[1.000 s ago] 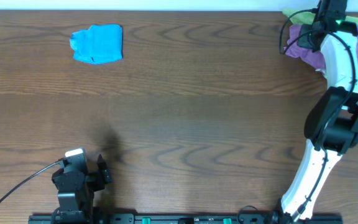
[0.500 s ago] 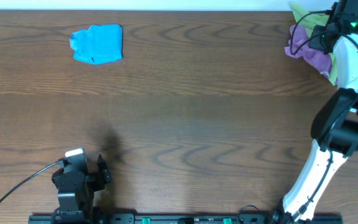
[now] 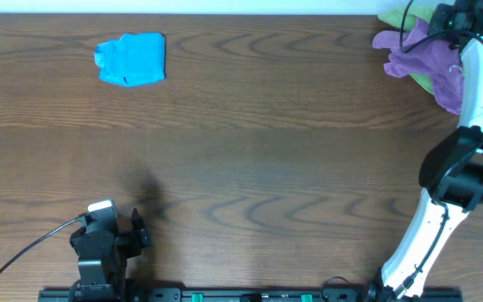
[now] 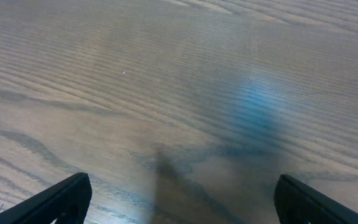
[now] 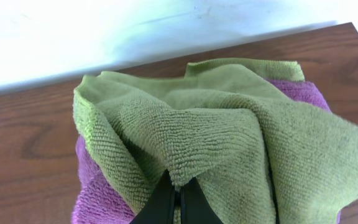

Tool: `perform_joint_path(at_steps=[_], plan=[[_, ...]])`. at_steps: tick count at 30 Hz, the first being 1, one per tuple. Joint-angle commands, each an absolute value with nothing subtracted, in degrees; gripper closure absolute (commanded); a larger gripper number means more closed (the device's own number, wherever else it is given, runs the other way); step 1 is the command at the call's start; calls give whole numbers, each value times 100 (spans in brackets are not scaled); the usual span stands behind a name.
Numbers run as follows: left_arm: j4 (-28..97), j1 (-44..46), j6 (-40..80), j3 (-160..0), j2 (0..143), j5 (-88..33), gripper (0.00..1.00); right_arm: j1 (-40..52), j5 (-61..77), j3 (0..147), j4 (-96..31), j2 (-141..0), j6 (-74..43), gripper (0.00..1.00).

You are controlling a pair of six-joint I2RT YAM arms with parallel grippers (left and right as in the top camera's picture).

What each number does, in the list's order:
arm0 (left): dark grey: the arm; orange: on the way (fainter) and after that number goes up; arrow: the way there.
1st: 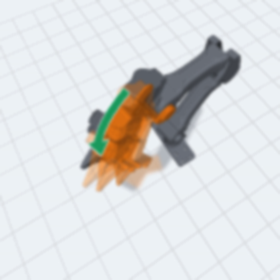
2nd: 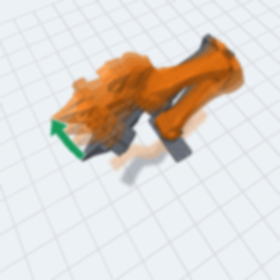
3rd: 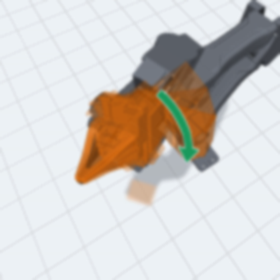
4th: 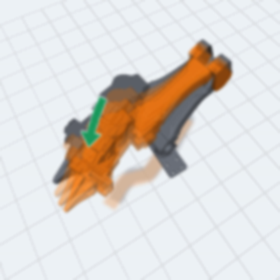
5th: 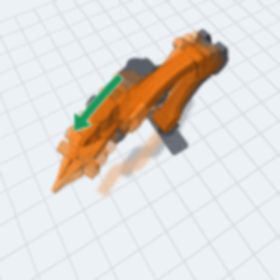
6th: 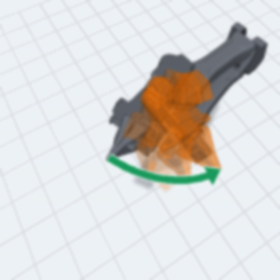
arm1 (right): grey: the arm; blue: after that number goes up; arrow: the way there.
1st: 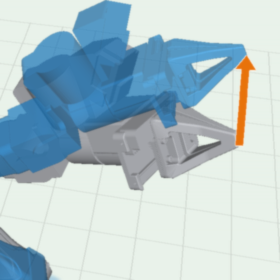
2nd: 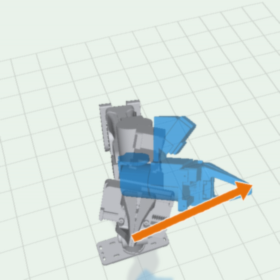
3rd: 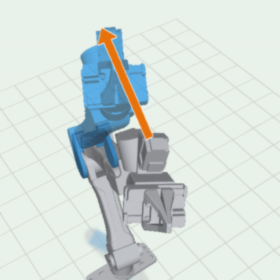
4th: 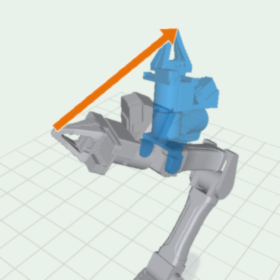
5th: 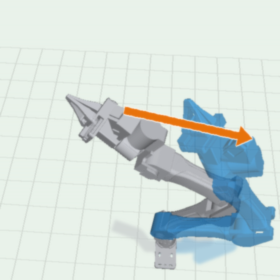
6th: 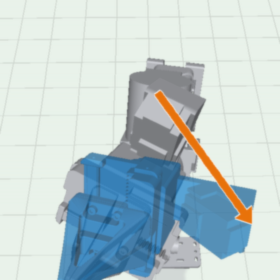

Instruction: Fold the cloth

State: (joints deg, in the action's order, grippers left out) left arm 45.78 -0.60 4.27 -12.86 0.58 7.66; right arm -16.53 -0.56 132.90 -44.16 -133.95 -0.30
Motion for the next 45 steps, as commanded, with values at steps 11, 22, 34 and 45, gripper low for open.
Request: perform_joint_path(at_steps=[11,22,34,45], plan=[[4803,-73,388,-1081,23,744,5,-1667,-145,13478,-4438,-13179,-62,99],[4801,-73,388,-1081,23,744,5,-1826,-148,13260,-4646,-13345,-75,64],[4801,-73,386,-1081,23,744,5,-2106,-150,12652,-4742,-13898,56,52],[4801,-73,386,-1081,23,744,5,-2110,-390,12418,-4519,-13983,204,86]])
